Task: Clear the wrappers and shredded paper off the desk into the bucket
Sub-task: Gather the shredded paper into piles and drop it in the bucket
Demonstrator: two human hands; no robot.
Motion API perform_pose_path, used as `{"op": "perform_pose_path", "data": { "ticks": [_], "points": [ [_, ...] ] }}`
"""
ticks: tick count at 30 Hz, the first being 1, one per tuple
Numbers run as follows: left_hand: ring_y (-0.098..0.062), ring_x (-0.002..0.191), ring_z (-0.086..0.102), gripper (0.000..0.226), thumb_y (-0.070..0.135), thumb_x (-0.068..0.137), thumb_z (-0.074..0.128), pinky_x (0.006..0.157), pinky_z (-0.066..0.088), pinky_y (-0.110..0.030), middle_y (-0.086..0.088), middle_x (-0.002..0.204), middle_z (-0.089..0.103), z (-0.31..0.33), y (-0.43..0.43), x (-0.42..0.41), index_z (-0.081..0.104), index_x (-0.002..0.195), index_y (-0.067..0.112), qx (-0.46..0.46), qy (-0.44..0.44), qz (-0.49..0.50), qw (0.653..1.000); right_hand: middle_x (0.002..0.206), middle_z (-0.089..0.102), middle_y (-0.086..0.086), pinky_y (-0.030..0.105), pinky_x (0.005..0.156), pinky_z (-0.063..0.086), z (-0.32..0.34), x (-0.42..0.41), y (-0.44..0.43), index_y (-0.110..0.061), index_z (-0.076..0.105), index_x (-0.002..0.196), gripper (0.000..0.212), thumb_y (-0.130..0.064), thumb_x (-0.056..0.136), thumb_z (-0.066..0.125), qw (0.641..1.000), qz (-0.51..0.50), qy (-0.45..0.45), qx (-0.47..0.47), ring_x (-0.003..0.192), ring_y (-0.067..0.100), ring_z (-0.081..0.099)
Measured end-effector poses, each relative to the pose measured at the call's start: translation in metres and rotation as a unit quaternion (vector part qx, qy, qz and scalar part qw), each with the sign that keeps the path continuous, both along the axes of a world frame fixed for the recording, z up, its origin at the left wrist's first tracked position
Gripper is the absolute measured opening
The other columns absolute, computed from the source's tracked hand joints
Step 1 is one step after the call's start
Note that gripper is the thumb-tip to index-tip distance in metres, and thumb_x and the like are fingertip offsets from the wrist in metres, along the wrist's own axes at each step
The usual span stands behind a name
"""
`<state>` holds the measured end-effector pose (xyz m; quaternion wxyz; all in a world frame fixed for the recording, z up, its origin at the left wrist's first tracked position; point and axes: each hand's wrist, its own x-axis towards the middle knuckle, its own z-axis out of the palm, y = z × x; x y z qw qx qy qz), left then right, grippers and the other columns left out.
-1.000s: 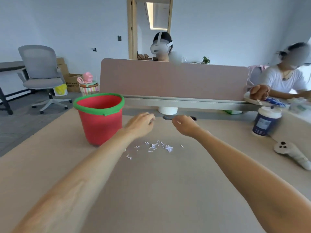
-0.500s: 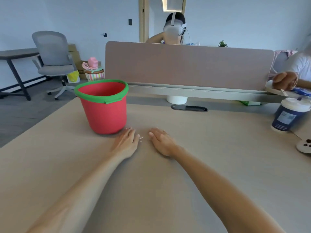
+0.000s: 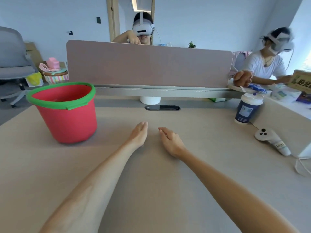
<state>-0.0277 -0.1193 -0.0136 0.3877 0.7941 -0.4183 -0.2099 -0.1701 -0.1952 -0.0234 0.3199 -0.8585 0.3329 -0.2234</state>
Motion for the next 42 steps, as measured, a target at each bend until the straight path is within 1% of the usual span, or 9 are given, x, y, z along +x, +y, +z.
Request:
{"op": "perform_pose_path", "data": {
  "ticks": [3, 9, 13, 15, 18, 22, 27, 37, 42],
  "points": [
    [-0.025, 0.133, 0.043, 0.048, 0.037, 0.102, 0.022, 0.106, 0.031, -0.031, -0.013, 0.146, 0.044, 0.011, 0.025, 0.015, 0.043, 0.137, 0.011, -0.021, -0.015, 0.022, 0.999, 0.141, 0.048, 0.007, 0.035, 0.107, 0.035, 0.0, 0.011, 0.002, -0.019, 0.041, 0.14, 0.048, -0.037, 0.096, 0.043, 0.997, 0.052, 0.055, -0.026, 0.13, 0.026, 0.045],
    [-0.027, 0.129, 0.045, 0.039, 0.03, 0.103, 0.026, 0.101, 0.03, -0.029, -0.018, 0.138, 0.05, 0.008, 0.093, 0.056, 0.054, 0.114, 0.005, 0.038, -0.095, 0.049, 0.993, 0.147, 0.036, -0.001, 0.044, 0.112, 0.023, 0.001, 0.057, 0.023, -0.035, 0.036, 0.139, 0.075, -0.074, 0.077, 0.047, 0.955, 0.131, 0.21, -0.167, 0.137, 0.023, 0.026],
    [-0.025, 0.126, 0.049, 0.041, 0.032, 0.101, 0.029, 0.101, 0.034, -0.032, -0.012, 0.134, 0.056, 0.002, 0.118, 0.077, 0.056, 0.119, 0.007, 0.054, -0.136, 0.041, 0.988, 0.122, 0.048, 0.014, 0.031, 0.104, 0.037, 0.0, 0.081, 0.023, -0.015, 0.06, 0.125, 0.05, -0.043, 0.084, 0.065, 0.976, 0.159, 0.123, -0.088, 0.116, 0.029, 0.049],
    [-0.023, 0.127, 0.049, 0.041, 0.033, 0.101, 0.029, 0.103, 0.034, -0.032, -0.009, 0.135, 0.056, 0.003, 0.123, 0.082, 0.056, 0.121, 0.01, 0.062, -0.145, 0.032, 0.987, 0.106, 0.055, 0.015, 0.035, 0.092, 0.047, 0.001, 0.087, 0.019, -0.007, 0.069, 0.11, 0.029, -0.024, 0.087, 0.065, 0.977, 0.158, 0.097, -0.107, 0.097, 0.033, 0.06],
    [-0.021, 0.129, 0.048, 0.039, 0.034, 0.099, 0.034, 0.106, 0.035, -0.031, -0.004, 0.137, 0.056, 0.003, 0.125, 0.086, 0.056, 0.125, 0.016, 0.085, -0.177, 0.008, 0.98, 0.097, 0.059, 0.011, 0.041, 0.077, 0.053, 0.0, 0.085, 0.016, -0.009, 0.071, 0.095, 0.016, -0.016, 0.091, 0.057, 0.977, 0.132, 0.075, -0.151, 0.079, 0.032, 0.064],
    [-0.021, 0.124, 0.049, 0.044, 0.05, 0.091, 0.046, 0.104, 0.04, -0.036, -0.001, 0.129, 0.057, 0.0, 0.108, 0.084, 0.056, 0.122, 0.02, 0.132, -0.254, -0.054, 0.957, 0.096, 0.066, 0.013, 0.022, 0.07, 0.048, 0.007, 0.079, 0.01, -0.005, 0.071, 0.087, 0.014, -0.003, 0.086, 0.057, 0.993, 0.07, 0.029, -0.093, 0.08, 0.024, 0.063],
    [-0.019, 0.122, 0.042, 0.087, 0.088, 0.061, 0.044, 0.101, 0.04, -0.042, 0.001, 0.122, 0.048, -0.003, 0.061, 0.048, 0.051, 0.12, 0.023, 0.153, -0.271, -0.072, 0.948, 0.089, 0.067, 0.005, 0.026, 0.079, 0.045, 0.029, 0.049, -0.011, -0.003, 0.072, 0.089, 0.015, -0.007, 0.088, 0.058, 0.998, -0.016, -0.04, -0.046, 0.087, 0.018, 0.059],
    [-0.03, 0.101, 0.057, 0.02, 0.035, 0.091, 0.054, 0.082, 0.047, -0.041, -0.005, 0.105, 0.065, -0.021, 0.002, 0.038, 0.054, 0.094, 0.016, 0.035, -0.24, -0.088, 0.966, 0.099, 0.069, 0.008, 0.029, 0.08, 0.048, 0.034, -0.004, -0.035, -0.003, 0.07, 0.092, 0.017, -0.008, 0.09, 0.054, 0.999, -0.037, 0.001, -0.041, 0.089, 0.02, 0.06],
    [-0.028, 0.085, 0.055, 0.011, 0.02, 0.094, 0.051, 0.07, 0.039, -0.035, -0.004, 0.089, 0.062, -0.016, 0.01, 0.037, 0.052, 0.087, 0.011, 0.012, -0.239, -0.076, 0.968, 0.101, 0.069, 0.007, 0.023, 0.077, 0.043, 0.035, 0.0, -0.027, -0.002, 0.07, 0.095, 0.018, -0.009, 0.091, 0.054, 0.999, -0.017, 0.009, -0.033, 0.086, 0.014, 0.055]
  ]
}}
